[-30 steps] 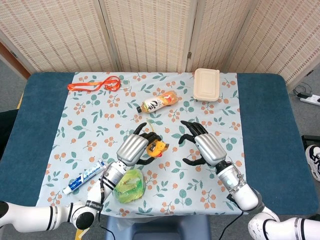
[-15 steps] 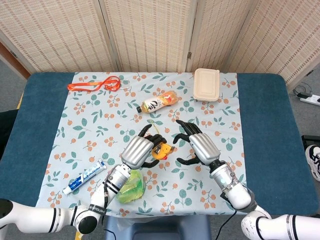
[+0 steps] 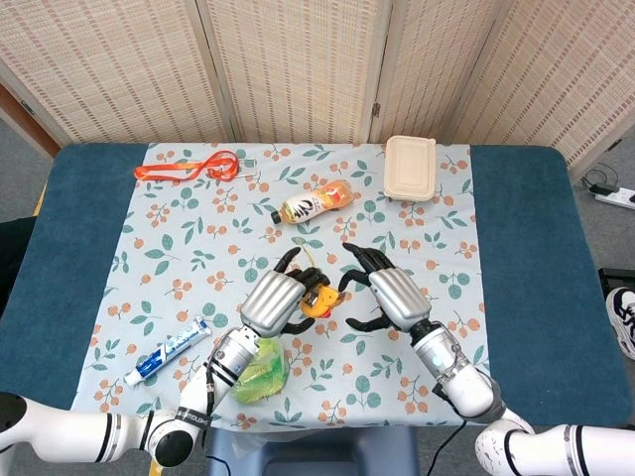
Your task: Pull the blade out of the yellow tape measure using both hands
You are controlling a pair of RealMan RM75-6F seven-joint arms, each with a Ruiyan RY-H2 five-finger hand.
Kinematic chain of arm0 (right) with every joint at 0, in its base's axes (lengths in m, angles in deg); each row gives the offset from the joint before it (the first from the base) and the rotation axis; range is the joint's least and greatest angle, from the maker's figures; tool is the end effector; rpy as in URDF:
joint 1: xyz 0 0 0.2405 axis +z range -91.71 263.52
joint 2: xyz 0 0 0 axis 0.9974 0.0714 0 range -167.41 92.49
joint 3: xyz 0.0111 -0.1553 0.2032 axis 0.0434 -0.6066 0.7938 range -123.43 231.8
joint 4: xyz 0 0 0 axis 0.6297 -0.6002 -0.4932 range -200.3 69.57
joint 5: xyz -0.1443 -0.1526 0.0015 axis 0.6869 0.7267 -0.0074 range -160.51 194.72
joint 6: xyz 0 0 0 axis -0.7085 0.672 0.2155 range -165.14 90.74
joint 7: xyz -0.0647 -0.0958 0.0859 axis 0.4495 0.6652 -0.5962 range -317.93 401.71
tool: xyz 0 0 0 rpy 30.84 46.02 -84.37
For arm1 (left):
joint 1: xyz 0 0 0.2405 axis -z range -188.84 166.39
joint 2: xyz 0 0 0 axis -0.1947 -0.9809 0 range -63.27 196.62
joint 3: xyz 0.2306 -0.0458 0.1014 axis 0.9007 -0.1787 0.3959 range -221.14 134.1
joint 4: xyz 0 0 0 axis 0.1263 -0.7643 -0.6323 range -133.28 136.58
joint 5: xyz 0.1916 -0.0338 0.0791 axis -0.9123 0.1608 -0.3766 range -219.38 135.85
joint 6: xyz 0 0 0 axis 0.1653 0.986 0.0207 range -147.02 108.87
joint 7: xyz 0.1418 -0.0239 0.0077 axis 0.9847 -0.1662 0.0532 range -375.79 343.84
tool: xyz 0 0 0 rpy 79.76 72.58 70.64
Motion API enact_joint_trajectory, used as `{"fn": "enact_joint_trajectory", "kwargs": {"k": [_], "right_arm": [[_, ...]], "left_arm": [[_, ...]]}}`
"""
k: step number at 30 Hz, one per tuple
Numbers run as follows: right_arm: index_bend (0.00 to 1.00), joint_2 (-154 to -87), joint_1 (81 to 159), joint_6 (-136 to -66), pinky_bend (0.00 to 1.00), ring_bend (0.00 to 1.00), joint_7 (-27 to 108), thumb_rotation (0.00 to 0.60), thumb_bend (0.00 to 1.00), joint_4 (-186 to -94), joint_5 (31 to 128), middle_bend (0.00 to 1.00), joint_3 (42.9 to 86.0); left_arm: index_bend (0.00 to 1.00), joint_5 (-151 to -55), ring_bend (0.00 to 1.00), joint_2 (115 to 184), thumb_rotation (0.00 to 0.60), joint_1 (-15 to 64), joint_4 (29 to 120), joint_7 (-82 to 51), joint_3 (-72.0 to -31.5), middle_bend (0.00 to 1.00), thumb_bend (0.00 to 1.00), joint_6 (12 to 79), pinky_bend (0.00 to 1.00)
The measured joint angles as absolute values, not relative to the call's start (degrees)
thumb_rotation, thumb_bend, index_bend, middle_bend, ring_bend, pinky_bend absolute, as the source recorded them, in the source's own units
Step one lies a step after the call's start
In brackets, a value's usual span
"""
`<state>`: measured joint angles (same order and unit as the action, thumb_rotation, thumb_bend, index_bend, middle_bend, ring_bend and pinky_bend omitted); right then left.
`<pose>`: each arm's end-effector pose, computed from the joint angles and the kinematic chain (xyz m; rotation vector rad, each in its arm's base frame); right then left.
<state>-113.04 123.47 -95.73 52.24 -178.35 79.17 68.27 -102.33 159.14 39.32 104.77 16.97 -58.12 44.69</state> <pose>-0.0946 -0.2931 0.0475 1.7683 -1.3178 1.2473 -0.0169 0.3033 -0.0138 -1.9479 -0.8644 -1.2382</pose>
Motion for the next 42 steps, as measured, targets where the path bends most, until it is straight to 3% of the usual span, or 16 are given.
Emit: {"fn": "enact_joint_trajectory", "kwargs": {"k": [11,22,34,42], "right_arm": [[0.47,-113.68,124.38,-95.65,0.0,0.02,52.72,0.6,0.25,-177.48,77.58,0.06,67.77],[0.63,-114.11,124.63,-95.55,0.0,0.04,51.45,0.6,0.25,-176.59,77.13,0.11,67.4],[0.66,-115.62,125.02,-95.92,0.0,0.05,50.46,0.6,0.25,-174.72,77.44,0.14,67.44],[0.68,-116.27,125.37,-96.09,0.0,0.07,50.51,0.6,0.47,-174.1,77.24,0.16,67.56]], "left_arm": [[0.58,-101.34,0.47,159.3,0.6,39.71,104.65,17.33,-57.97,0.56,0.34,45.2,0.07],[0.58,-100.83,0.47,159.48,0.6,40.0,103.59,17.3,-57.68,0.56,0.34,45.22,0.07],[0.58,-101.44,0.47,160.22,0.6,40.22,102.64,17.84,-56.84,0.56,0.35,45.59,0.07],[0.58,-101.64,0.47,160.5,0.6,40.15,102.1,18.1,-56.14,0.56,0.38,45.52,0.07]]}}
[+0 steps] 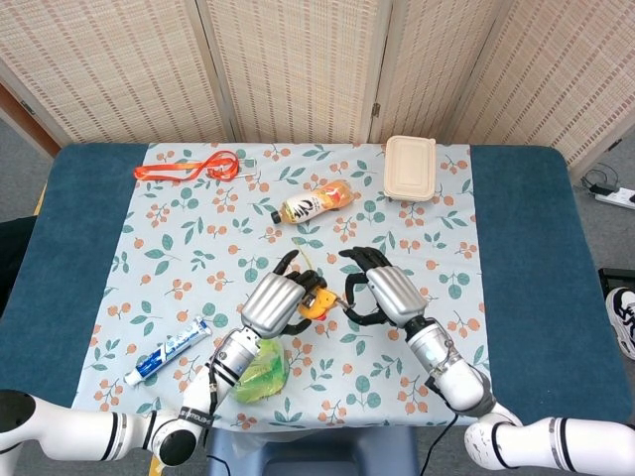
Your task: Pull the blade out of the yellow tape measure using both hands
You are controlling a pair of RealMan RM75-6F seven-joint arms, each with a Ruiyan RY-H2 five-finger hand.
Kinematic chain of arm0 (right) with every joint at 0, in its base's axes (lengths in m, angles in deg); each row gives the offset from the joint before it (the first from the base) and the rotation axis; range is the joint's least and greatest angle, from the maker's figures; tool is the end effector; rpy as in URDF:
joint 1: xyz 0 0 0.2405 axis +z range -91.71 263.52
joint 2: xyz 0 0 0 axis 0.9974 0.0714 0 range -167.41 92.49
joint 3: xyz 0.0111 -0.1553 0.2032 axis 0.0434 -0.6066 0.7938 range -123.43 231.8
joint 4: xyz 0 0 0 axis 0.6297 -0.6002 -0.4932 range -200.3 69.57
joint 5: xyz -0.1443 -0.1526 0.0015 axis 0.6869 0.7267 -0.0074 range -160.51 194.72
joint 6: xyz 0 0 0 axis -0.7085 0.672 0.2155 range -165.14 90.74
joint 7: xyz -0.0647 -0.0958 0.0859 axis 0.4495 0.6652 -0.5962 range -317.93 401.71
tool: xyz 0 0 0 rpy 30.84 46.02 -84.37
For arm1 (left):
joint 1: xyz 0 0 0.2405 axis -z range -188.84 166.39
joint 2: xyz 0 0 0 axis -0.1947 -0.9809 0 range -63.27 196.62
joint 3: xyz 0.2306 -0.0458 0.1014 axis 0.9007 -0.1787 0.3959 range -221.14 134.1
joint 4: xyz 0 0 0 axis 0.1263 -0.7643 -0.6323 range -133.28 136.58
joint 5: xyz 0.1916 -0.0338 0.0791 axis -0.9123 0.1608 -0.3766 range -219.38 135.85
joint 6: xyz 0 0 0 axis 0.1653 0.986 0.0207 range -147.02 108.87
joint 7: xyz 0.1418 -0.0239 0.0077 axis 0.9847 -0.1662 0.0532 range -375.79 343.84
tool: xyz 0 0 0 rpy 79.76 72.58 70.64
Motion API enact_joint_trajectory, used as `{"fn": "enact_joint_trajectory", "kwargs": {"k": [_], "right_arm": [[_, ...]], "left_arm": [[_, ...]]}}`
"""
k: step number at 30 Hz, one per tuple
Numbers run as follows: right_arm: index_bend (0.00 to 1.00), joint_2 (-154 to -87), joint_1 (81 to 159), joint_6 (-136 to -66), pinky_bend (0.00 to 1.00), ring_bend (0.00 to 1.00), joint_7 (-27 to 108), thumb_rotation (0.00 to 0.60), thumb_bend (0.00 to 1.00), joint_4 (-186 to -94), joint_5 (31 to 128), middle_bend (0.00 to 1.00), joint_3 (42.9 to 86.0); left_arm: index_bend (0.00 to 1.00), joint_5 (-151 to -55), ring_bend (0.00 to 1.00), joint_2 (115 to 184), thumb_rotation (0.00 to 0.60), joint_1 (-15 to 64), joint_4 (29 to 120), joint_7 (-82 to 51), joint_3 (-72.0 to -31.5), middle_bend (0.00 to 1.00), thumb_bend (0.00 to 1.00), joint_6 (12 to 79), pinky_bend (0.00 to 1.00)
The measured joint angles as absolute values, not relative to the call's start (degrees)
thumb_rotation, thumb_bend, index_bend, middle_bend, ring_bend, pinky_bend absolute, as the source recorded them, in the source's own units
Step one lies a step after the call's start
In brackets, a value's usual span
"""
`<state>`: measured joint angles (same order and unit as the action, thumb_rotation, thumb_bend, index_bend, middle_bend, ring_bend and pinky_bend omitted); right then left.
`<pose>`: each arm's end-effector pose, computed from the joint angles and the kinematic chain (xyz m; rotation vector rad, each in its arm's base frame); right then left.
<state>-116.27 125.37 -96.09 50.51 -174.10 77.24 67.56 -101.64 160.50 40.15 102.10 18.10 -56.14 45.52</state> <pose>-0.0985 -0.3026 0.0321 1.7409 -1.3558 1.2394 -0.0250 0.3048 -0.0249 -1.9588 -0.8320 -1.1824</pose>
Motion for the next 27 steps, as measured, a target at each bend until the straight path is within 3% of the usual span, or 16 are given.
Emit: {"fn": "enact_joint_trajectory", "kwargs": {"k": [6,17,27], "right_arm": [[0.69,-116.46,125.59,-96.03,0.0,0.08,50.82,0.6,0.61,-173.94,76.81,0.17,67.49],[0.69,-112.09,123.42,-96.92,0.0,0.09,47.76,0.6,0.61,-176.22,78.68,0.18,67.21],[0.69,-101.55,118.5,-96.97,0.0,0.09,37.54,0.6,0.61,-179.52,84.89,0.18,66.36]], "left_arm": [[0.58,-101.95,0.47,160.37,0.6,39.96,101.89,17.94,-55.99,0.56,0.39,45.64,0.07],[0.58,-106.3,0.47,158.62,0.6,37.78,96.39,12.38,-53.68,0.56,0.39,45.43,0.07],[0.58,-110.88,0.47,156.1,0.6,35.57,88.49,2.79,-52.01,0.56,0.39,43.26,0.07]]}}
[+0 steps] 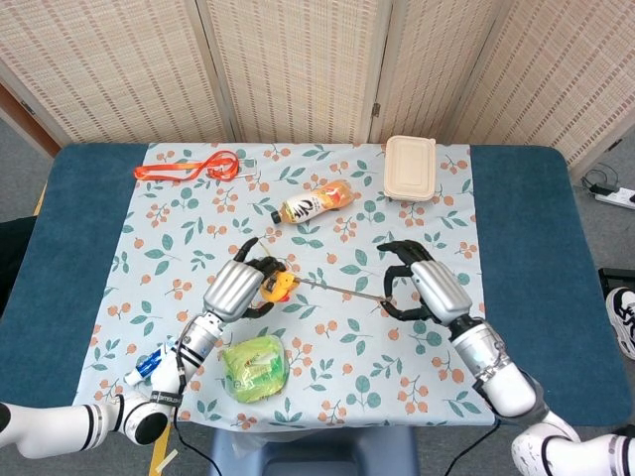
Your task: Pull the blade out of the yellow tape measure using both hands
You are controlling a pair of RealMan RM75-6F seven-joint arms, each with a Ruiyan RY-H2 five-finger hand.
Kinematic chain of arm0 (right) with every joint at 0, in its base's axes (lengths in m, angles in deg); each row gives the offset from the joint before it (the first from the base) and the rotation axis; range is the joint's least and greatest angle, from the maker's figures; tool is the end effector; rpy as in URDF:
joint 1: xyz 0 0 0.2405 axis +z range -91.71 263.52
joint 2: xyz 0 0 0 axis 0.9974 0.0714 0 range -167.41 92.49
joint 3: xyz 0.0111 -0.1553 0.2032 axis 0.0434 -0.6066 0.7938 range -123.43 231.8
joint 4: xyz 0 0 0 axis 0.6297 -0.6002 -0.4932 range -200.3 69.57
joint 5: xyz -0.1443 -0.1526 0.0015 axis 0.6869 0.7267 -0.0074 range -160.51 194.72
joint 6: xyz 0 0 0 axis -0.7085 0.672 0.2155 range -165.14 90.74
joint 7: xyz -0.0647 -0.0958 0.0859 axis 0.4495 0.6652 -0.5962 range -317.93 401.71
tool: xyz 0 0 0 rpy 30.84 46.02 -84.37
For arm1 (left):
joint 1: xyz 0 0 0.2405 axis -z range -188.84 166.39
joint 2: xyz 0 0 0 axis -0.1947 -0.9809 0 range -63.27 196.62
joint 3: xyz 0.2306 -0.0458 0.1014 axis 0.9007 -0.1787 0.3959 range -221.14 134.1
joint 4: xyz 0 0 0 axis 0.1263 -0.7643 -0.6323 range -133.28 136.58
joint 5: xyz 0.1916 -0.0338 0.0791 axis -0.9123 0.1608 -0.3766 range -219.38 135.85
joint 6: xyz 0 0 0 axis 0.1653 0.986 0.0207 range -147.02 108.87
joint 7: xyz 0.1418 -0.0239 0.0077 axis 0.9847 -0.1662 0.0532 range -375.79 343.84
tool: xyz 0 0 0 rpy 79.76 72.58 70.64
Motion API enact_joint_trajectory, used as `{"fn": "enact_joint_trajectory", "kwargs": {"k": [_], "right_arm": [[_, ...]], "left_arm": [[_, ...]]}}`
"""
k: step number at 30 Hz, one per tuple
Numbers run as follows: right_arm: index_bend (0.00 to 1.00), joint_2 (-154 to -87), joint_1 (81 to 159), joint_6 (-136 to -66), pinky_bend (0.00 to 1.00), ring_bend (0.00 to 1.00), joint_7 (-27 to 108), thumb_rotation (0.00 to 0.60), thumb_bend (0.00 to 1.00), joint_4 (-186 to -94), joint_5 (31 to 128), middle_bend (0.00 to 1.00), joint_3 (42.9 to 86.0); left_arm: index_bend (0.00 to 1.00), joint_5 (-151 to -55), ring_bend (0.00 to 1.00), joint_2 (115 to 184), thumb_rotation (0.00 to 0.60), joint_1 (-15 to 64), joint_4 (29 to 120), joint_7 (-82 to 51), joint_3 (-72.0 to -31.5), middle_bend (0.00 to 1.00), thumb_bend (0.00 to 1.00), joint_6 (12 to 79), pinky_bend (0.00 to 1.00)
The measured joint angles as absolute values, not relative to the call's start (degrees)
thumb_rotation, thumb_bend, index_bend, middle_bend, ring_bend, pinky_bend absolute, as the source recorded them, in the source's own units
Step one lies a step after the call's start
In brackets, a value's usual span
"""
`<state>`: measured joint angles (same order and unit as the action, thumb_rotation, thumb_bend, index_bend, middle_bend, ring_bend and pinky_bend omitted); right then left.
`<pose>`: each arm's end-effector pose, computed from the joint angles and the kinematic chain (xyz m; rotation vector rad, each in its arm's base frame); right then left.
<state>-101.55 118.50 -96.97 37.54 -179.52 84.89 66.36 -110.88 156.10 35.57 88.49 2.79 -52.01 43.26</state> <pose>-0.1375 -0.2910 0.0988 1.6410 -1.3787 1.2694 -0.1031 0.3410 -0.0097 -1.9027 -0.7926 -1.1074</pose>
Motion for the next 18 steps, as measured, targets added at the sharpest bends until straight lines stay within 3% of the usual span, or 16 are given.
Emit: {"fn": "enact_joint_trajectory", "kwargs": {"k": [18], "right_arm": [[0.69,-86.73,108.66,-103.18,0.0,0.09,18.46,0.6,0.61,-180.59,100.05,0.18,63.13]], "left_arm": [[0.57,-112.18,0.44,152.76,0.6,33.54,80.53,-5.24,-51.71,0.56,0.39,38.33,0.06]]}}
